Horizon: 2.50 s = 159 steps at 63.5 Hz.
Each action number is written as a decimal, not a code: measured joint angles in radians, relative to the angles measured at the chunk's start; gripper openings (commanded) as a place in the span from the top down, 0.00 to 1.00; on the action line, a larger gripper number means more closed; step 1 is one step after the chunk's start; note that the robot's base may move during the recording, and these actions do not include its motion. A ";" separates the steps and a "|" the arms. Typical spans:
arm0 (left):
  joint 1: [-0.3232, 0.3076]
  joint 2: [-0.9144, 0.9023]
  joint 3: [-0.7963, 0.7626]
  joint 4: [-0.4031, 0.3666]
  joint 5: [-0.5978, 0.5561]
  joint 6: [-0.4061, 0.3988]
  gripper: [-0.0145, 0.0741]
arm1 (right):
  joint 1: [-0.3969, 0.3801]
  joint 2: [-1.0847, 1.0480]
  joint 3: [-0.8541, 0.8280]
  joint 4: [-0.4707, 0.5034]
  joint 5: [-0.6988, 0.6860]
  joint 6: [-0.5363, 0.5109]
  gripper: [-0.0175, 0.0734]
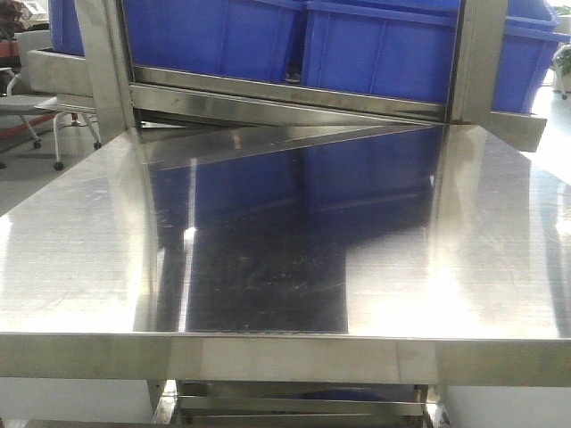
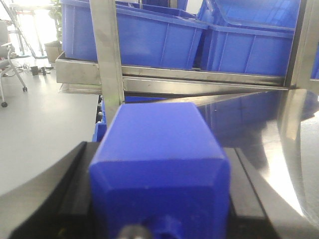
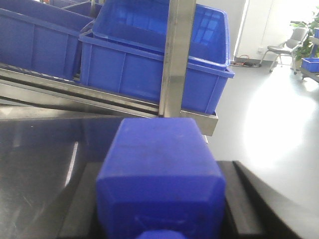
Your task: Pick and sort blue part to right shelf
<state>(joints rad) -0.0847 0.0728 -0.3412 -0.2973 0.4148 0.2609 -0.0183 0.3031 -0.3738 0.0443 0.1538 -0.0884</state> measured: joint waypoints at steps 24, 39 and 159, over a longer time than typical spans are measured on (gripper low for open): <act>0.000 0.000 0.000 0.038 -0.004 -0.073 0.45 | 0.000 0.000 0.000 0.000 0.000 0.000 0.51; 0.000 0.000 0.000 0.038 -0.004 -0.073 0.45 | 0.000 0.000 0.000 0.000 0.000 0.000 0.51; 0.000 -0.004 0.000 0.039 -0.006 -0.074 0.46 | 0.000 -0.002 0.002 0.000 0.000 0.000 0.51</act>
<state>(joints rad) -0.0847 0.0683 -0.3412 -0.2582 0.4089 0.1872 -0.0183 0.3016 -0.3721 0.0443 0.1538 -0.0884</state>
